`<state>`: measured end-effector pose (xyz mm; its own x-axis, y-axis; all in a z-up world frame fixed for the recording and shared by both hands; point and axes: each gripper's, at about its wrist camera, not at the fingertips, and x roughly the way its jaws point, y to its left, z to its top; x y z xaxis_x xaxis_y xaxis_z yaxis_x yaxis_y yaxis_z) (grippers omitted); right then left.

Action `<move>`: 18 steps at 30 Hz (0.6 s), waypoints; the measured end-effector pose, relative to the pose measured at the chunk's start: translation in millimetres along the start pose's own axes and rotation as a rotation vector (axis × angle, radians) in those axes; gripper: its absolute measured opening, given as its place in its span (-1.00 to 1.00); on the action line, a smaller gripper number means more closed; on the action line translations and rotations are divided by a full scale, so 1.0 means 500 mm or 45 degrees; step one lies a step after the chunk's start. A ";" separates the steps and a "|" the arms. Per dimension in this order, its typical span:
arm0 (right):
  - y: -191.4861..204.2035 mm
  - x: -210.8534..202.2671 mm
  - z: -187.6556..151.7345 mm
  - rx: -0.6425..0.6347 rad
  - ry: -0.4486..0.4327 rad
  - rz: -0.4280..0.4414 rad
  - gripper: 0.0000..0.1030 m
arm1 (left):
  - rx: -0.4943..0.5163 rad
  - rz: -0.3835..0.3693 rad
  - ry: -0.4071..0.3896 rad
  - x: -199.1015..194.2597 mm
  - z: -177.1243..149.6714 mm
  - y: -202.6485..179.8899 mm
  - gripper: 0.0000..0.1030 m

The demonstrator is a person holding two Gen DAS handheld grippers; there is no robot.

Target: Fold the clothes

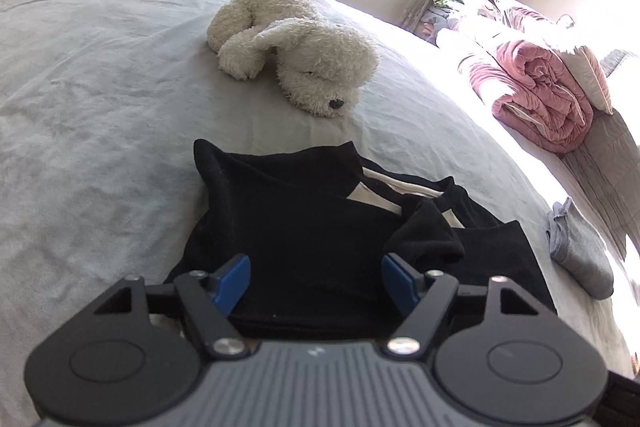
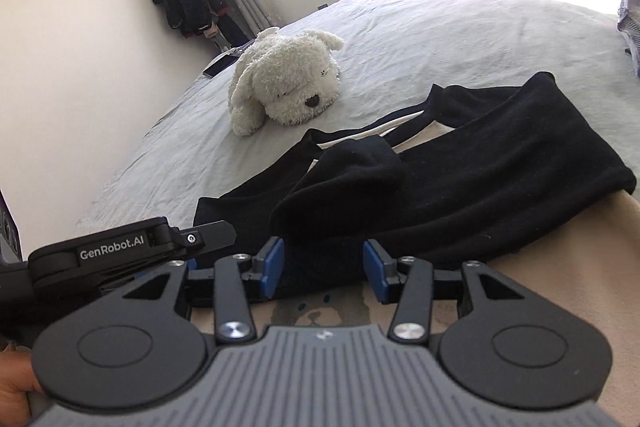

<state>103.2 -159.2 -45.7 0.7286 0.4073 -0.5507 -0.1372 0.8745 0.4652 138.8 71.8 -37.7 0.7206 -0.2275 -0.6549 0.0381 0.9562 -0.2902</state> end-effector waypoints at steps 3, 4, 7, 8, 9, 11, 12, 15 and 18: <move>-0.018 -0.018 0.005 0.015 -0.006 -0.046 -0.06 | 0.150 -0.012 -0.029 -0.007 -0.011 -0.032 0.32; -0.024 -0.023 0.007 0.025 -0.006 -0.058 -0.06 | 0.199 -0.024 -0.036 -0.011 -0.017 -0.042 0.31; -0.043 -0.031 0.017 0.019 0.007 -0.104 -0.06 | 0.303 -0.024 -0.067 -0.021 -0.028 -0.066 0.28; -0.049 -0.033 0.020 0.017 0.011 -0.119 -0.08 | 0.329 -0.021 -0.076 -0.022 -0.030 -0.073 0.26; -0.055 -0.036 0.023 0.014 0.013 -0.133 -0.09 | 0.357 -0.015 -0.082 -0.022 -0.031 -0.083 0.21; -0.065 -0.037 0.030 0.016 0.003 -0.151 -0.11 | 0.406 -0.003 -0.085 -0.017 -0.030 -0.101 0.18; -0.072 -0.037 0.032 0.036 0.009 -0.148 -0.12 | 0.435 0.002 -0.086 -0.012 -0.030 -0.111 0.17; -0.092 -0.036 0.039 0.097 0.024 -0.138 -0.15 | 0.582 0.011 -0.099 0.009 -0.036 -0.156 0.06; -0.111 -0.035 0.046 0.156 0.039 -0.130 -0.15 | 0.734 0.032 -0.101 0.032 -0.041 -0.199 0.01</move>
<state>113.4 -221.0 -46.2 0.7133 0.3277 -0.6195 0.0208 0.8737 0.4860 132.5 -30.8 -33.8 0.7752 -0.2105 -0.5957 0.3752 0.9119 0.1661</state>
